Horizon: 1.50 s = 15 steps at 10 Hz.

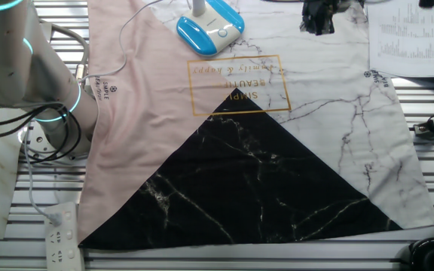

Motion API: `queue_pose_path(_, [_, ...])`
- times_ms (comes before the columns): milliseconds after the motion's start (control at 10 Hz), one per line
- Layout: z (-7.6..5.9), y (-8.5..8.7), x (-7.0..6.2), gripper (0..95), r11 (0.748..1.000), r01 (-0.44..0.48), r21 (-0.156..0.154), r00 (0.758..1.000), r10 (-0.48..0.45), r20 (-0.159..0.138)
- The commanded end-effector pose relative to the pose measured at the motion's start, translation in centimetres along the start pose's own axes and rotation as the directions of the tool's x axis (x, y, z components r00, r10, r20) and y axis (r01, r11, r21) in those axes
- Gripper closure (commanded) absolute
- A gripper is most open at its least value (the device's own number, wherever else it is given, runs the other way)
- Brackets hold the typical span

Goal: Turn on the desk lamp by pressing the button

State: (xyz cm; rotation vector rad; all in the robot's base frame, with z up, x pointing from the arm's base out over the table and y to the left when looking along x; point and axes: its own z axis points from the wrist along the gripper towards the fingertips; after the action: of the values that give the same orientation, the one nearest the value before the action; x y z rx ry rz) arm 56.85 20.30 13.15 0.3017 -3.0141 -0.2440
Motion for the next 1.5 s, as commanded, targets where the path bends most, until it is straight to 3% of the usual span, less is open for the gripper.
queue_pose_path(100, [0.0,-0.1,0.0,95.0,0.994,-0.047,0.096,0.999,0.048,-0.018])
queue_pose_path(300, [0.0,-0.1,0.0,95.0,0.993,-0.069,0.100,0.998,0.069,-0.001])
queue_pose_path(500, [0.0,0.0,-0.1,95.0,0.993,-0.064,0.103,0.997,0.060,0.044])
queue_pose_path(700, [-0.4,0.9,-0.5,95.0,0.995,-0.076,0.071,0.996,0.072,0.047])
queue_pose_path(800, [-0.5,1.5,-0.7,95.0,0.993,-0.090,0.070,0.995,0.087,0.046])
queue_pose_path(900, [-0.4,2.7,-1.2,95.0,0.991,-0.124,0.057,0.992,0.122,0.042])
queue_pose_path(1100, [-0.2,2.9,-1.6,95.0,0.989,-0.140,0.042,0.989,0.138,0.052])
queue_pose_path(1200, [-0.2,2.8,-1.5,95.0,0.990,-0.143,-0.002,0.988,0.143,0.055])
queue_pose_path(1400, [-1.3,1.0,-0.3,95.0,0.996,-0.086,0.020,0.995,0.085,0.045])
queue_pose_path(1500, [-2.1,-0.2,0.2,95.0,0.995,-0.077,0.057,0.997,0.075,0.033])
